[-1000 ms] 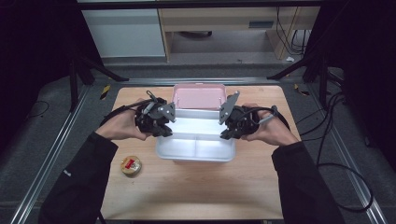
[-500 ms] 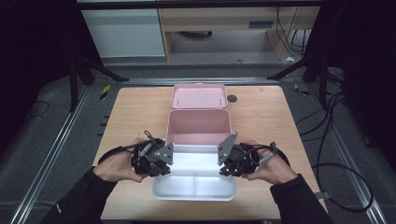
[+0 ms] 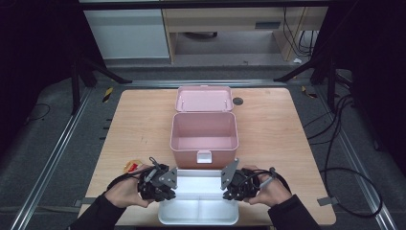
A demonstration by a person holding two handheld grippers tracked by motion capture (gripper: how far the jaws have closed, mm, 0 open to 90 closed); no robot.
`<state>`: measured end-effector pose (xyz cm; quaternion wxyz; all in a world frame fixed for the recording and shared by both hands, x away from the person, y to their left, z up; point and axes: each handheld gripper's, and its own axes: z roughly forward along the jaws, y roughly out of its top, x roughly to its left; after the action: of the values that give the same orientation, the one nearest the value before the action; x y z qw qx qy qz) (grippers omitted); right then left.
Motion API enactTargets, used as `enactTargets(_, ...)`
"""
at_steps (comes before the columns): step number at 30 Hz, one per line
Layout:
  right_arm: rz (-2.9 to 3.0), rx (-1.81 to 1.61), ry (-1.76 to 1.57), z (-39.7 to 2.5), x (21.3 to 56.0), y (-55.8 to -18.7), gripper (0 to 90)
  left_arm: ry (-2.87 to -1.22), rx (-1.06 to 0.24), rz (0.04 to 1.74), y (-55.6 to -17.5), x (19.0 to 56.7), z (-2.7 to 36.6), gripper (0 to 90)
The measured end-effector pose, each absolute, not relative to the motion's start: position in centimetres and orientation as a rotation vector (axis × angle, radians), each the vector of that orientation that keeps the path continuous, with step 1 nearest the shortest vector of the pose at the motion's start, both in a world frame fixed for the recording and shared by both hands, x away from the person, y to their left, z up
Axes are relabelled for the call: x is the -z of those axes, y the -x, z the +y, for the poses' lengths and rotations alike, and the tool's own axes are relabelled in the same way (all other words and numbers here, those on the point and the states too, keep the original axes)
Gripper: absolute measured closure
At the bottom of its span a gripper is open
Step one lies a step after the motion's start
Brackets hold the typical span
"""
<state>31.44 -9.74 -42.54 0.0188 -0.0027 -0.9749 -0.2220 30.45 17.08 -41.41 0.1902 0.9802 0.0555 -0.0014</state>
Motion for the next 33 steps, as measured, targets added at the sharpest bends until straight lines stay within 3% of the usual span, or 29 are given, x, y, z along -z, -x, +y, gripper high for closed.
enactTargets(10, -3.048, 0.618, 0.063, -10.2, 46.9, -32.7, 89.6, -2.818, 0.006, 0.168, -32.4, 46.1, 15.4, 85.7)
enactTargets(18, -3.073, 0.599, 0.100, -9.9, 47.7, -33.0, 88.0, -2.830, -0.023, 0.190, -32.4, 47.0, 15.4, 84.8)
enactTargets(23, -3.075, 0.676, 0.228, -10.2, 47.3, -33.0, 72.8, -2.775, -0.057, 0.251, -32.3, 46.1, 16.0, 70.5)
enactTargets(27, -3.070, 0.788, 0.394, -11.0, 46.3, -33.2, 60.0, -2.687, -0.112, 0.397, -32.3, 44.6, 17.8, 55.7)
enactTargets(33, -3.060, 0.935, 0.607, -13.1, 45.7, -33.2, 51.5, -2.612, -0.206, 0.583, -32.5, 43.6, 20.8, 44.0)
